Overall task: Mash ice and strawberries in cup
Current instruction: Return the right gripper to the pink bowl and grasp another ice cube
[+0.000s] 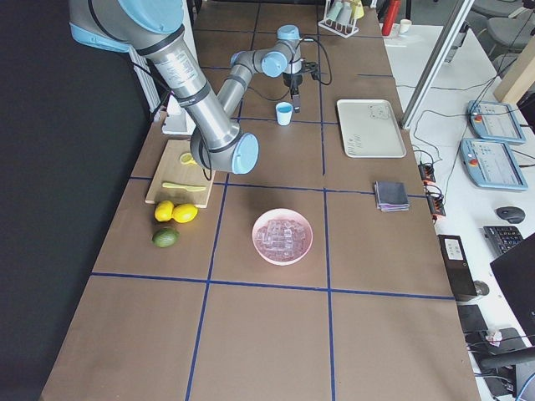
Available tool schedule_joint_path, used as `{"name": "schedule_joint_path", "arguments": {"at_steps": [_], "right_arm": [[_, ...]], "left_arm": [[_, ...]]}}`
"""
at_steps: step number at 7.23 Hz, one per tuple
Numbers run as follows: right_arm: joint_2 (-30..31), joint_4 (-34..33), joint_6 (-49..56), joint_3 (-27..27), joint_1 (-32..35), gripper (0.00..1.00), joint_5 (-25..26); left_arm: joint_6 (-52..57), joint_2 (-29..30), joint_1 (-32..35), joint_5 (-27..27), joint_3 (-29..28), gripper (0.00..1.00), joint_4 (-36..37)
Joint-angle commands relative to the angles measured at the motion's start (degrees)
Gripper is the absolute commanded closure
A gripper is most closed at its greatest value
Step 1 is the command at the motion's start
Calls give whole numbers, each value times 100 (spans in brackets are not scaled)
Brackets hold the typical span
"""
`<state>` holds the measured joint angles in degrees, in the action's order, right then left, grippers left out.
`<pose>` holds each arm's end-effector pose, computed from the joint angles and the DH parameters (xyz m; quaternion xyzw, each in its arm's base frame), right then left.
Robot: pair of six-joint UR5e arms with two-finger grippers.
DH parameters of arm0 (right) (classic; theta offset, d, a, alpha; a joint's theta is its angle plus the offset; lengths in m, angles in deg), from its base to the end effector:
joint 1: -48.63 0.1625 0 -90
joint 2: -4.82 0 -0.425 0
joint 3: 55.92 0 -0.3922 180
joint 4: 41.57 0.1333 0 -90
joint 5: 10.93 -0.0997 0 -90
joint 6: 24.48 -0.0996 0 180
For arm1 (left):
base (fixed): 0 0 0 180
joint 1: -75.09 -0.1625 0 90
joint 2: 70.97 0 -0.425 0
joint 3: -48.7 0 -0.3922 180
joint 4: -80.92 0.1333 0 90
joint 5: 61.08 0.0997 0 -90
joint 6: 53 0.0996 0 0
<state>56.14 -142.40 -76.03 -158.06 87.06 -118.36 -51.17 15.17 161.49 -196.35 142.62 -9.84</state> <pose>-0.4455 -0.4856 0.1990 0.0986 -0.3533 -0.0520 0.9289 -0.0333 -0.4673 0.6548 0.0007 0.3849 0.0465 0.9218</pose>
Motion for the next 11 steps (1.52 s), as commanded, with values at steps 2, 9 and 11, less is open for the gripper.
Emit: {"name": "schedule_joint_path", "arguments": {"at_steps": [2, 9, 11], "right_arm": [[1858, 46, 2047, -1182, 1365, 1, -954], [4948, 3506, 3274, -661, 2476, 4, -1825], [4932, 3790, 3213, -185, 2468, 10, -1825]], "left_arm": [[-7, 0, 0, 0, -5, 0, -3], [11, 0, -9, 0, -13, 0, -21], [11, 0, -9, 0, -13, 0, -21]]}}
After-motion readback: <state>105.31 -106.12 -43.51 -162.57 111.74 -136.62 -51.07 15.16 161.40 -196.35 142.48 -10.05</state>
